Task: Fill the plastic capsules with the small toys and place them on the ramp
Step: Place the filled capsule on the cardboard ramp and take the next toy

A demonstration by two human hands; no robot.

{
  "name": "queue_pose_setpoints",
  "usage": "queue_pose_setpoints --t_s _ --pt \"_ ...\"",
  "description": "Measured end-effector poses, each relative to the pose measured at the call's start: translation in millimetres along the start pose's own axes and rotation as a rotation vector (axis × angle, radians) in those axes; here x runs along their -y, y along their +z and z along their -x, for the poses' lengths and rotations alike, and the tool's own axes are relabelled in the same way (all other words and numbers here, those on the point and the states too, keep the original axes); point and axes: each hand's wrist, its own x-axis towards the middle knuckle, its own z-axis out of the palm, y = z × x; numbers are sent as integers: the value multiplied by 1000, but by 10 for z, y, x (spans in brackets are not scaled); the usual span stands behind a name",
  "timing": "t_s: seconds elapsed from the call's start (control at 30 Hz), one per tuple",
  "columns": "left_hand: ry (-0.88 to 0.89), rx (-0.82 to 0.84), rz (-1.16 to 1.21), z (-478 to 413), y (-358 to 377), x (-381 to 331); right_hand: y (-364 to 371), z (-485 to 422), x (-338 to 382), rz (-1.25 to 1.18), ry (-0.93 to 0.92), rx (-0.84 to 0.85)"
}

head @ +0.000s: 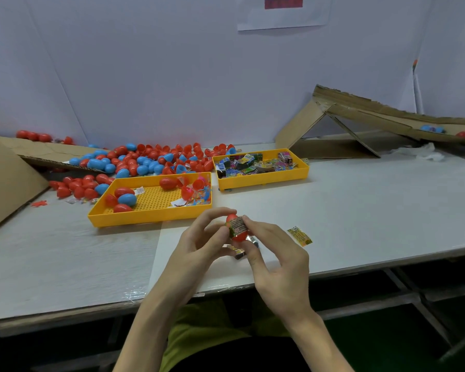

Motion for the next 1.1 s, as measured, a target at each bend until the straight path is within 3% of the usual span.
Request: queue_pose_setpoints --t_s 0.4,0.57,0.73,1.1 --pt "-58 -21 99 -7 -20 6 2 31 -89 -59 -18 -121" --pt "-58 -5 82 4 -16 -6 -48 -11 -33 -173 116 -124" --pt "-56 15 58 11 -4 -35 -44 -19 -23 -117 138 -107" --pt "-58 13 -5 25 40 -74 11 33 -95 50 -76 -182"
